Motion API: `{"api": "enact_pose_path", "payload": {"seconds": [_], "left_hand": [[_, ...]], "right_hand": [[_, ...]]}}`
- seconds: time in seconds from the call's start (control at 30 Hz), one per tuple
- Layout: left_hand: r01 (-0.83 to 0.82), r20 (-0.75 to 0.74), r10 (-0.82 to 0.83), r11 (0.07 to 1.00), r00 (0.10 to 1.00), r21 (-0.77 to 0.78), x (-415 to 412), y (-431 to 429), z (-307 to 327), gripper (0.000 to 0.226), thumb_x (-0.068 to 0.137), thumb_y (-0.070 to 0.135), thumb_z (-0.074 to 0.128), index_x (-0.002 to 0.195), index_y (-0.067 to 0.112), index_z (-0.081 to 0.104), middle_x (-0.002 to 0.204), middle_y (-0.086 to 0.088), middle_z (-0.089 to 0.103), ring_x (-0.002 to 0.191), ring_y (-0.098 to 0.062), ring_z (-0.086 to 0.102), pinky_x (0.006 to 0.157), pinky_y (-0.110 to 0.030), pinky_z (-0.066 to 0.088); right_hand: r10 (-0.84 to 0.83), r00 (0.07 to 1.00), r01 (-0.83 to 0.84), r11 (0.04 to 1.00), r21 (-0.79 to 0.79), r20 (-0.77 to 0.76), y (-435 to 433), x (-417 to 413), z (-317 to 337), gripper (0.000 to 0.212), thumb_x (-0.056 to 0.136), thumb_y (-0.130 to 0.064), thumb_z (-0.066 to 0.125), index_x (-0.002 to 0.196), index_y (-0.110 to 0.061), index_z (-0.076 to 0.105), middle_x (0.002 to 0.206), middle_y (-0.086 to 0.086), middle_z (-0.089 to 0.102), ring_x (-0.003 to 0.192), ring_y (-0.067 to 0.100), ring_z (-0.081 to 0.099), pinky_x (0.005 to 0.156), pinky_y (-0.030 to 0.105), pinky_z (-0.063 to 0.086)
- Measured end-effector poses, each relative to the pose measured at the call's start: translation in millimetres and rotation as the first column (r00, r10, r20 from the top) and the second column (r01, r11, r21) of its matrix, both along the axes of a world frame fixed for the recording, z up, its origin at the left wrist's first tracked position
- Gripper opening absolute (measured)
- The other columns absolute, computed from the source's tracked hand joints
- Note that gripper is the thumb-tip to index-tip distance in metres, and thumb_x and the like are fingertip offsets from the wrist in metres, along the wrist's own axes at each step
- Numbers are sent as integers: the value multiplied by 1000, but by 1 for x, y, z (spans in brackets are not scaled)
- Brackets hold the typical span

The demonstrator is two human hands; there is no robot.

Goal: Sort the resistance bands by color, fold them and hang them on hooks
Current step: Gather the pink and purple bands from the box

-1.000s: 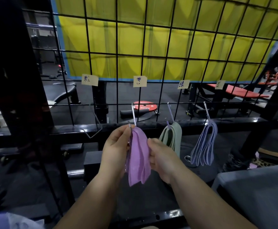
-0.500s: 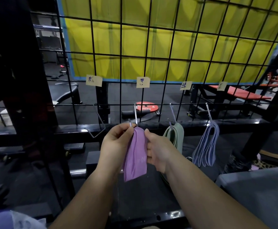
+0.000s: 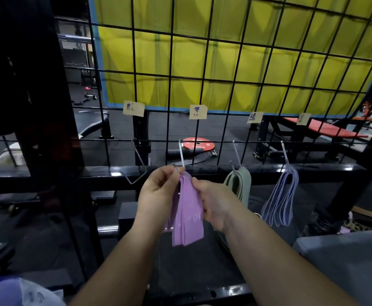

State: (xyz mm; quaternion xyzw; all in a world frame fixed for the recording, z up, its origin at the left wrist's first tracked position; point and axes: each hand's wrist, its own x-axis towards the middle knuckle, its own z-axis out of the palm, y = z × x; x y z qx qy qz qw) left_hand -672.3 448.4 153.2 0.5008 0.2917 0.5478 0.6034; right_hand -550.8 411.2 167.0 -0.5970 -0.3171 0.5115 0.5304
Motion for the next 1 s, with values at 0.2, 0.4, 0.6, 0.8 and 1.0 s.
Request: {"api": "enact_pose_path", "payload": {"seconds": [0.2,0.4,0.6,0.8,1.0], "left_hand": [[-32,0,32,999,999,-43,7,3,2,30,99,21,53,77,14,72,86,-9,74,82,-23,68,79,-36,53],[27,70,-21,996,997,-89,10,6,13,29,101,17,49,82,1,65,79,-13,71,72,-22,67,77,-37,52],[8,52,-1,991,999,-133,13,9,16,31,98,26,54,77,9,67,75,-8,68,64,-17,61,70,-34,49],[-7,46,12,993,999,-120,13,5,13,28,99,27,52,85,6,65,73,-5,65,62,-14,60,58,-25,48],[-2,64,4,999,998,-32,18,-4,5,24,100,19,50,87,12,69,83,-4,73,79,-20,68,75,-34,55]], "right_hand": [[24,997,-27,999,46,69,-2,0,1,27,102,-26,47,110,-10,67,95,7,69,88,23,63,83,35,50],[-53,963,45,998,36,264,2,1,3,26,100,-32,48,105,-13,64,103,17,67,87,26,60,82,41,51],[-100,937,102,995,11,335,4,8,3,17,99,-26,42,98,-19,57,90,7,57,78,22,53,72,34,44],[9,966,-13,1000,12,258,-2,11,-7,24,100,-35,48,100,-15,60,94,9,59,83,24,55,80,37,47],[-14,975,-2,997,71,221,-4,12,-9,30,102,-34,47,105,-9,64,90,8,61,82,23,57,80,35,49]]}}
